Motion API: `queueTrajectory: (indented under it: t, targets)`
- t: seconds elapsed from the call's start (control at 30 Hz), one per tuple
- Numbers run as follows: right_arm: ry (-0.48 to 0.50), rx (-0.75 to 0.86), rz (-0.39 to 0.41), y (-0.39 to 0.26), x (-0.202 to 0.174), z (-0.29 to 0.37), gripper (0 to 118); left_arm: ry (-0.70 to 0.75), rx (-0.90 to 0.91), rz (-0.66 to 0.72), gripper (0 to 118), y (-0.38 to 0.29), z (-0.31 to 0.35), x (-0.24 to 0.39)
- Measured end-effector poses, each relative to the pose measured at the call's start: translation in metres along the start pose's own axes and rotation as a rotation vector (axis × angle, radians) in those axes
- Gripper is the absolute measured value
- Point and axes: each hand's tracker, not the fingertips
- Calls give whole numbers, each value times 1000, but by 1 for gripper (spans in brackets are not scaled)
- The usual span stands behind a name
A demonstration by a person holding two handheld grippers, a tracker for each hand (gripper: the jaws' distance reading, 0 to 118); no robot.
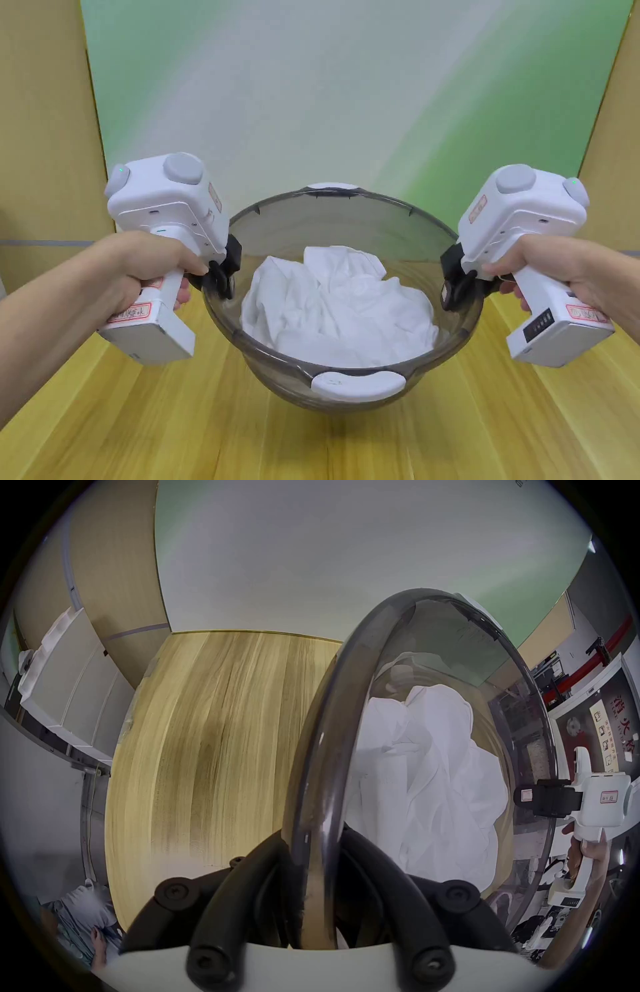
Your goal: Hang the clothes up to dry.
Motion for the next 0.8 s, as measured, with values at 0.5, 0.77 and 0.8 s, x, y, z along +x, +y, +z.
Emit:
queueTrajectory:
  t: [0.5,0.77,0.8]
  targets:
    - [11,1,3,0,-5,-5,9,15,8,1,8,1,1,-6]
    - [7,4,3,2,-5,-1,9,6,12,-2,8,2,3,-5]
    - [6,3,7,2,-5,0,9,7,11,-4,8,3,3,-5]
